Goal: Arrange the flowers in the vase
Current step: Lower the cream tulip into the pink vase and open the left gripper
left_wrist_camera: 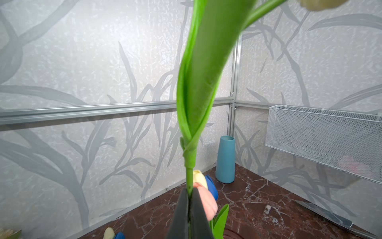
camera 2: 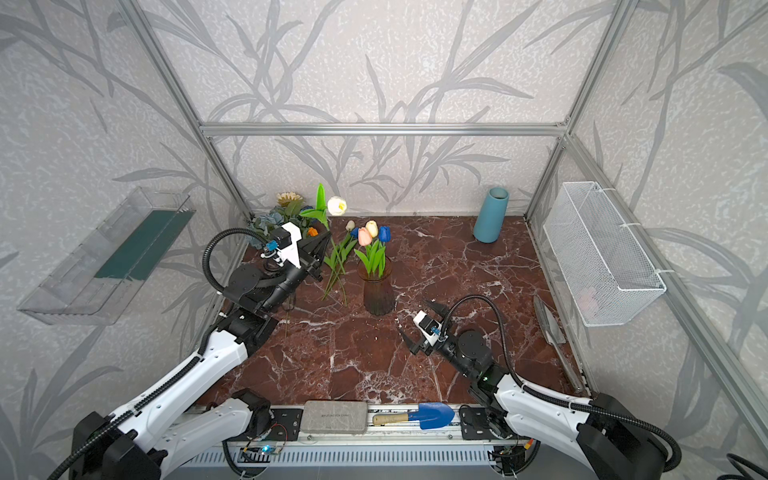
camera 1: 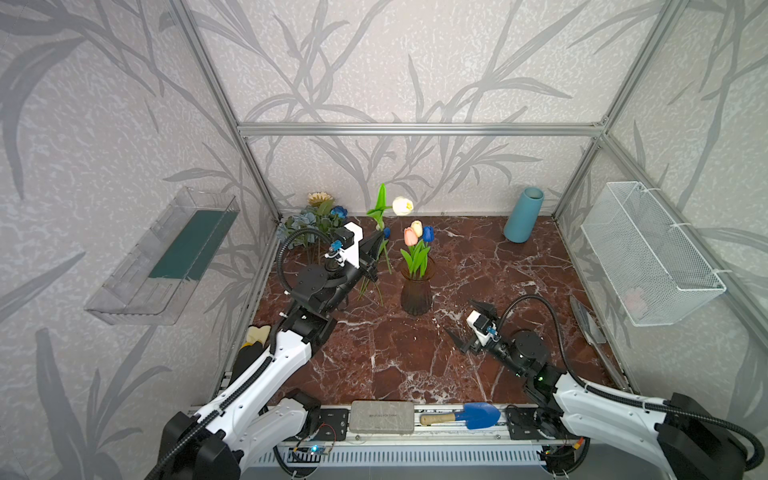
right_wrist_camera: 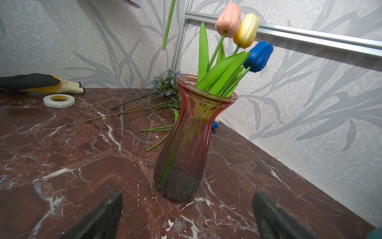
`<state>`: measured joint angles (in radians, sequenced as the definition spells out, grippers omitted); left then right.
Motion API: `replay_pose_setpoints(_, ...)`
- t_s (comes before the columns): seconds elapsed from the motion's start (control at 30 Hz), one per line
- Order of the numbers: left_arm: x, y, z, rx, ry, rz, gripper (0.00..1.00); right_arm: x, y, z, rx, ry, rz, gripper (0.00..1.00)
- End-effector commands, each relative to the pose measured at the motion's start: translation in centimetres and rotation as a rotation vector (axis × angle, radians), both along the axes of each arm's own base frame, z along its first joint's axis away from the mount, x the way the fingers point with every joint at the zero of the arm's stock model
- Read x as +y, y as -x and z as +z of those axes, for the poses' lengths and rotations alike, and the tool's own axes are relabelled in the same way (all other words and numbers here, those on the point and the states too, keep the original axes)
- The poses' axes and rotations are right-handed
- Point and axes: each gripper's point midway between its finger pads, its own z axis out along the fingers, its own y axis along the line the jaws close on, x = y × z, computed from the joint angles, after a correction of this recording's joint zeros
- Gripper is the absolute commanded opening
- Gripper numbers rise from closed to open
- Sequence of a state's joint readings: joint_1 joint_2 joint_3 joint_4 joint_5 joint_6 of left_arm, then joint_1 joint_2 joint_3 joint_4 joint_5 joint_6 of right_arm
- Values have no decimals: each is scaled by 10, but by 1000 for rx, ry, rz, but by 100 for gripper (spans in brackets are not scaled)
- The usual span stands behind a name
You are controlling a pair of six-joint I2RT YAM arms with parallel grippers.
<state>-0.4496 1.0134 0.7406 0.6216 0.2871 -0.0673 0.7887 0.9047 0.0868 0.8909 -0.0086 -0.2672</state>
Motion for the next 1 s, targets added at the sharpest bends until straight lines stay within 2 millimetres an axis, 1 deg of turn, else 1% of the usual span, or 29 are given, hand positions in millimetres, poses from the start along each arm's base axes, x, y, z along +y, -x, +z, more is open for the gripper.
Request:
replay_pose_setpoints(0.0, -20, 16, 27, -70, 37, -118, 0, 2, 0, 16, -37, -40, 5, 98)
replay_pose_setpoints(0.07, -31, 18, 26, -85, 43, -146, 0, 2, 1, 16, -37, -42, 8, 98)
replay_pose_setpoints(0.23, -55, -1, 9, -47, 21, -174, 0, 2, 1, 16, -38, -41, 10, 98)
replay_pose_setpoints(0.43, -70, -8, 12, -66, 13, -190, 0, -1, 1, 18, -45, -39, -1, 98)
replay_pose_setpoints(0.53, -76, -13, 8, -59, 22, -204, 0, 0, 2, 18, -45, -40, 4, 98)
replay_pose_setpoints(0.67, -92, -17, -11, -31, 2, -266, 0, 1, 2, 18, -43, -39, 9, 98)
replay_pose_setpoints(0.7, -94, -21, -18, -6, 4, -263, 0, 1, 2, 18, -44, -40, 8, 98)
replay_pose_setpoints(0.8, -101, -26, -36, 39, -14, -273, 0, 1, 2, 17, -43, -36, 8, 98)
replay_pose_setpoints(0.9, -105, -29, -48, 72, -36, -266, 0, 0, 2, 18, -44, -35, 5, 98)
replay_pose_setpoints(0.97, -108, -27, -54, 87, -60, -275, 10, 0, 2, 18, -44, -36, 5, 98)
